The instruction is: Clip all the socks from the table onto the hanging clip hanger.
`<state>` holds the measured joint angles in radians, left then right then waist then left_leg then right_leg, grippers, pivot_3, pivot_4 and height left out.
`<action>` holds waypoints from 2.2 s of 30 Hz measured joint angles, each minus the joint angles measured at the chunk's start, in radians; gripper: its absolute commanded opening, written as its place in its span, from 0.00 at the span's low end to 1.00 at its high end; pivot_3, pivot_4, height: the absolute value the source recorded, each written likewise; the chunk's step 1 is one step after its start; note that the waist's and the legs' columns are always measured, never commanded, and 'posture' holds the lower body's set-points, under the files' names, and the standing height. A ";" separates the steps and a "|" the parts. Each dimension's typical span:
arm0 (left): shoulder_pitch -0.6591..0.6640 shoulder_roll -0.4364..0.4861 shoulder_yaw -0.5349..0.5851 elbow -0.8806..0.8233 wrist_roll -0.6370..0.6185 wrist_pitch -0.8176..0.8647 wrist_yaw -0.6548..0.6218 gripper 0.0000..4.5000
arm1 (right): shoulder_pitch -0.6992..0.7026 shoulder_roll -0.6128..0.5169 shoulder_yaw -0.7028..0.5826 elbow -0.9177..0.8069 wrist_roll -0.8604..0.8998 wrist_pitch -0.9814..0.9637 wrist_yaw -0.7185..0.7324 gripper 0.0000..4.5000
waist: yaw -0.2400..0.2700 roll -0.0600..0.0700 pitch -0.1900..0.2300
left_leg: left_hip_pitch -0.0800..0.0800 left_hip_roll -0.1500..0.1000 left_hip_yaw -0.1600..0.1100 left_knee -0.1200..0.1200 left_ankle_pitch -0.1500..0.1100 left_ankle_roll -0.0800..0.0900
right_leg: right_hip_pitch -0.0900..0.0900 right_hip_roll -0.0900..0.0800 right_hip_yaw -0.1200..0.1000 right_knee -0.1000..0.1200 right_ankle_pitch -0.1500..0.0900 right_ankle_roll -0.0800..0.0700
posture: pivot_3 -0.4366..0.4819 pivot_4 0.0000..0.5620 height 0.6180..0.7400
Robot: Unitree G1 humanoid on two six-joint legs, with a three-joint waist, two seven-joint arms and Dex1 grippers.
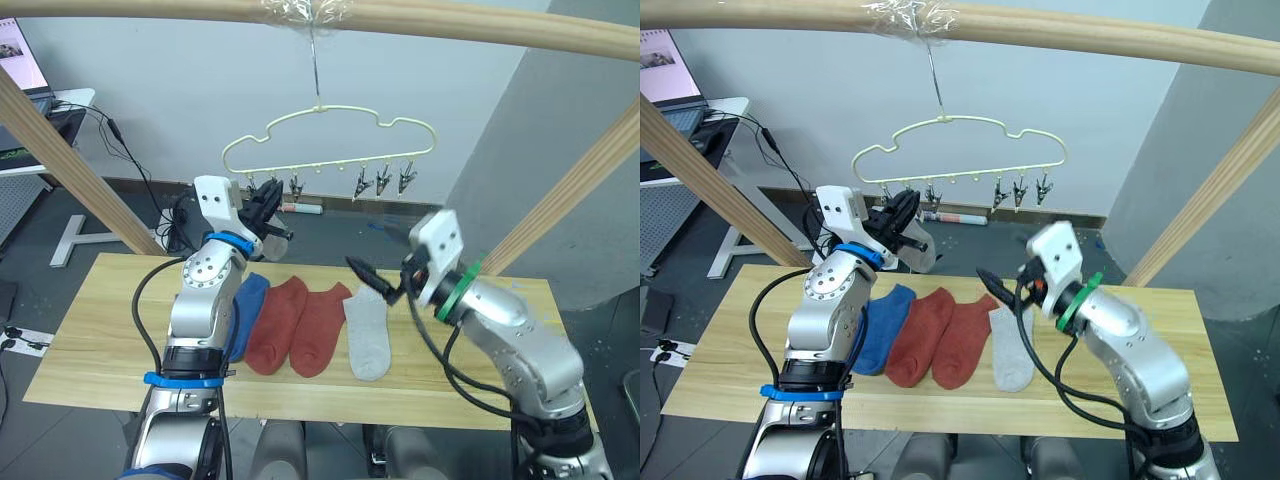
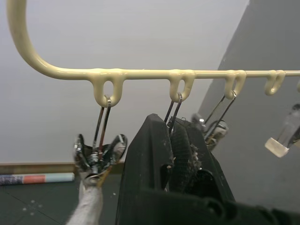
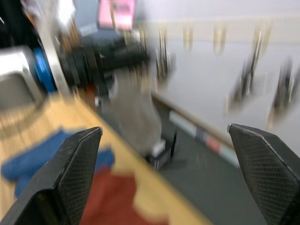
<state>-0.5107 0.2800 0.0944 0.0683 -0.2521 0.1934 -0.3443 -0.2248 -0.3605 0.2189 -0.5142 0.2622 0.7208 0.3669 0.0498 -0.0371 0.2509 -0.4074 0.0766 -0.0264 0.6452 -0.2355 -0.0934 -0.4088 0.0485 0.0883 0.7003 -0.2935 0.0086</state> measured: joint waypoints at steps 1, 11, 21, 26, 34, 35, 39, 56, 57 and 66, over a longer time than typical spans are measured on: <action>-0.001 0.003 0.004 0.000 -0.004 0.004 -0.002 0.00 | 0.020 -0.007 0.023 0.043 -0.028 -0.006 -0.009 1.00 | -0.001 0.000 0.000 | 0.000 0.000 0.000 0.000 0.000 0.000 | 0.000 0.000 0.000 0.000 0.000 0.000 | 0.63 0.37 1.00; -0.006 0.012 0.021 0.005 -0.015 0.035 -0.024 0.00 | -0.007 0.195 0.084 0.532 -0.162 -0.141 -0.103 1.00 | -0.021 0.000 0.000 | 0.001 0.000 0.000 0.000 0.001 0.001 | 0.000 0.001 0.000 0.001 0.000 0.000 | 0.65 0.37 1.00; -0.006 0.012 0.024 0.005 -0.012 0.037 -0.036 0.00 | -0.053 0.188 0.130 0.670 -0.269 -0.212 -0.090 0.68 | -0.022 0.000 0.000 | 0.002 0.000 0.000 0.000 0.001 0.001 | 0.000 0.000 0.001 0.001 0.000 0.001 | 0.67 0.37 1.00; -0.005 0.012 0.026 0.005 -0.011 0.037 -0.036 0.00 | -0.033 0.127 0.210 0.647 -0.342 -0.266 -0.036 0.29 | -0.021 0.000 0.000 | 0.004 0.000 0.000 0.000 0.001 0.001 | 0.003 0.000 0.001 0.001 0.000 0.002 | 0.67 0.37 1.00; -0.015 0.009 0.066 0.001 -0.113 0.155 -0.060 0.00 | 0.045 0.008 0.216 0.575 -0.369 -0.357 0.044 0.01 | -0.022 0.000 -0.002 | 0.005 -0.001 0.000 0.000 0.001 0.001 | 0.004 0.000 0.001 0.001 -0.002 0.006 | 0.67 0.37 1.00; -0.023 0.010 0.082 0.001 -0.148 0.196 -0.066 0.00 | 0.049 -0.011 0.214 0.566 -0.368 -0.367 0.061 0.01 | -0.023 0.000 -0.002 | 0.006 -0.001 0.000 0.000 0.001 0.002 | 0.004 0.000 0.001 0.001 -0.002 0.006 | 0.67 0.37 1.00; -0.040 0.016 0.153 -0.001 -0.303 0.380 -0.095 0.00 | 0.046 -0.052 0.194 0.458 -0.336 -0.403 0.158 0.01 | -0.033 0.000 -0.003 | 0.007 0.000 0.000 -0.001 0.001 0.002 | 0.004 0.002 0.002 0.002 -0.002 0.006 | 0.66 0.37 1.00; -0.066 0.030 0.344 -0.023 -0.765 0.894 -0.013 0.00 | -0.231 0.092 0.206 0.351 -0.320 -0.384 0.268 0.01 | -0.023 -0.003 -0.005 | 0.007 0.000 0.000 0.000 0.002 0.001 | 0.004 0.000 0.001 0.005 0.001 0.002 | 0.68 0.31 1.00; -0.063 0.030 0.344 -0.024 -0.770 0.895 -0.011 0.00 | -0.234 0.094 0.206 0.359 -0.320 -0.384 0.271 0.01 | -0.023 -0.003 -0.005 | 0.007 0.000 0.000 0.000 0.002 0.001 | 0.004 0.000 0.001 0.005 0.001 0.002 | 0.68 0.31 1.00; -0.063 0.029 0.344 -0.025 -0.798 0.888 0.023 0.00 | -0.234 0.120 0.204 0.361 -0.294 -0.363 0.300 0.01 | -0.023 -0.003 -0.005 | 0.007 0.000 0.000 0.000 0.002 0.000 | 0.004 0.000 0.001 0.005 0.000 0.002 | 0.68 0.31 1.00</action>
<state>-0.5737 0.3086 0.4386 0.0436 -1.0502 1.0812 -0.3210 -0.4590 -0.2405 0.4232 -0.1529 -0.0315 0.3575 0.6671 0.0263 -0.0397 0.2454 -0.4003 0.0765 -0.0267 0.6448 -0.2332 -0.0934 -0.4051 0.0485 0.0891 0.7055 -0.2931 0.0110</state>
